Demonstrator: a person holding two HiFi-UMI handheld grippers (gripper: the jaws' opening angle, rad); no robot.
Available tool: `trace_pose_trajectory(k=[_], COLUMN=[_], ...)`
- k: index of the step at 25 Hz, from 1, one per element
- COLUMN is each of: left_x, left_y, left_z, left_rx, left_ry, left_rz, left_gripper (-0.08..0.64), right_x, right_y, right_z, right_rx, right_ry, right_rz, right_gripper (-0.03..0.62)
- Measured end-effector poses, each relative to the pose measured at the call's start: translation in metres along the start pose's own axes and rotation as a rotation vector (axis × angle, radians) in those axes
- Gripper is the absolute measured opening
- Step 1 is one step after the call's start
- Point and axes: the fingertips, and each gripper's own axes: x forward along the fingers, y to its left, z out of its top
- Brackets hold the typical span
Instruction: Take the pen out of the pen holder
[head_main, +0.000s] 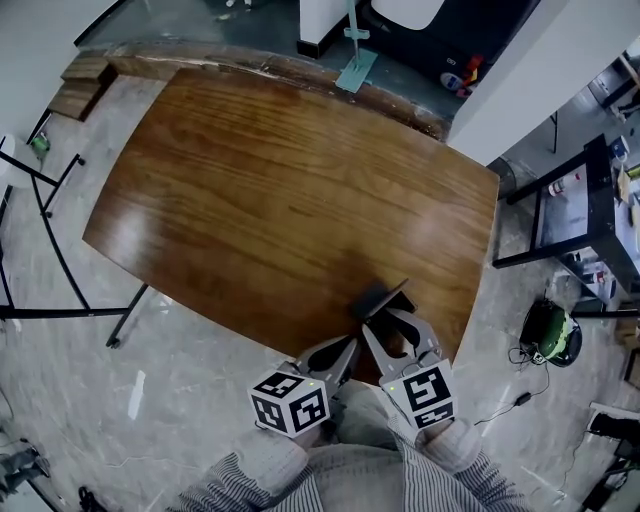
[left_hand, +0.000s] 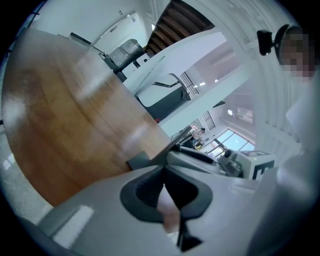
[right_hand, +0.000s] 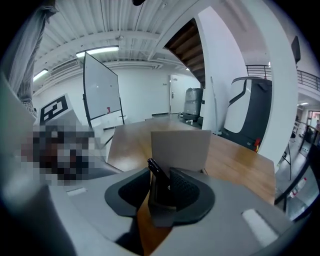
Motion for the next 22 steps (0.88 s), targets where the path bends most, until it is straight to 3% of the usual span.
trace_pose_trajectory(k=[6,9,13,22], left_x=[0.000,0.000,0.003,0.002], left_y=[-0.001,-0.005,-0.014,-0.041], left_z=[0.003,0.003,0.003,0.012], left_rx=[-0.008,0.005,0.021,0.107], left_ry=[-0.006,-0.007,0.004,-0.011], left_rz=[-0.004,-0.014,-0.028,-0.057], left_gripper=[0.008,0.008,0.008,0.008], right_x=[-0.005,-0.009,-0.014,-0.044], right_y=[0.000,-0.003,-0.014,-0.040], right_z=[0.004,0.007,0.005,0.025], right_rx=[0.028,0.027,0.043,0.194], right_ry=[-0.005,-0.018,-0.015,-0.124], right_rz=[0.040,0.026,0.009,-0.015], right_gripper=[0.089,0.049,0.046,0.046])
